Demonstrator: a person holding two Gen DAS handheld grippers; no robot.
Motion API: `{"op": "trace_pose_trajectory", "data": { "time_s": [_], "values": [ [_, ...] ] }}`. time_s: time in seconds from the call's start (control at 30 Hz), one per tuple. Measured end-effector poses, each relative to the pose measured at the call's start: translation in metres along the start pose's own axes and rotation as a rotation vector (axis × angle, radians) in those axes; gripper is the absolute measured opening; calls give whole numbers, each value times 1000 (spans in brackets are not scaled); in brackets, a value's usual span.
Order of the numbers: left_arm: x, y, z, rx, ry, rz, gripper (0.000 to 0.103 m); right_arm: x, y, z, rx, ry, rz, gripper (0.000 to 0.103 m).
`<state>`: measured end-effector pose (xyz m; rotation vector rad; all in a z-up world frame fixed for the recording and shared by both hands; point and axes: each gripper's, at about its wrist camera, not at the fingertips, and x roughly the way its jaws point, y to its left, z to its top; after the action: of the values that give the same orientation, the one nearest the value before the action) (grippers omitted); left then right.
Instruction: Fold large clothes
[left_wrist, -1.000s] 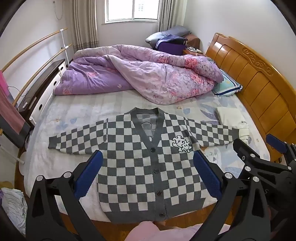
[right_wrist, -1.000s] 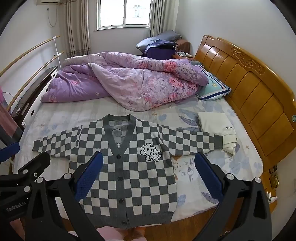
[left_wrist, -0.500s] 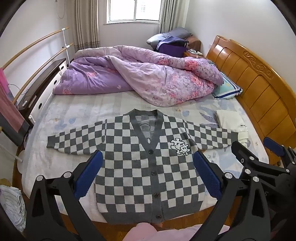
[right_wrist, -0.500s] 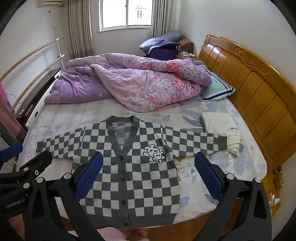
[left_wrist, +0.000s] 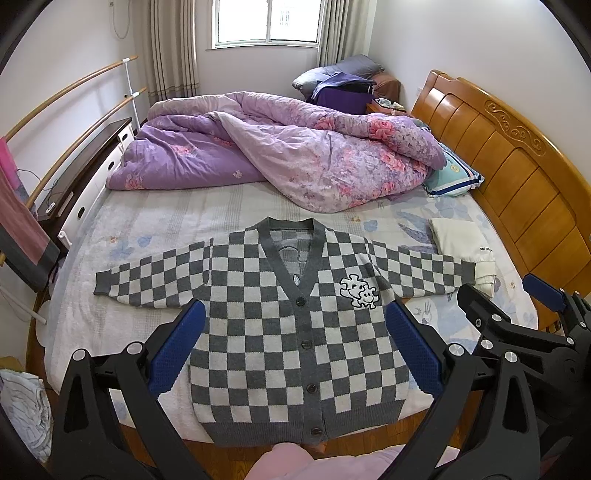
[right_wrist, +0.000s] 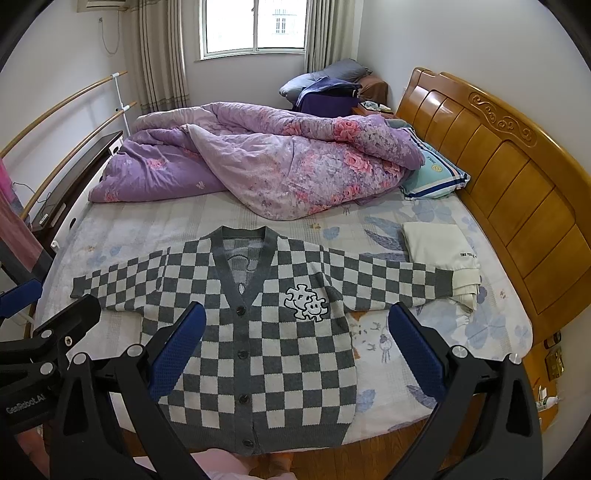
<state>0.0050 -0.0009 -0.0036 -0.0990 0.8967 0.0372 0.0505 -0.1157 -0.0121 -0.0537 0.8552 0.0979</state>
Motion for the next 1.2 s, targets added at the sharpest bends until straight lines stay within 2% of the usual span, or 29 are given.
{"op": "trace_pose_trajectory", "data": {
  "time_s": [1.2],
  "values": [
    [-7,-8,7,0,-2,10,98,4,-10,-8,-4,12,21,96]
  ]
}}
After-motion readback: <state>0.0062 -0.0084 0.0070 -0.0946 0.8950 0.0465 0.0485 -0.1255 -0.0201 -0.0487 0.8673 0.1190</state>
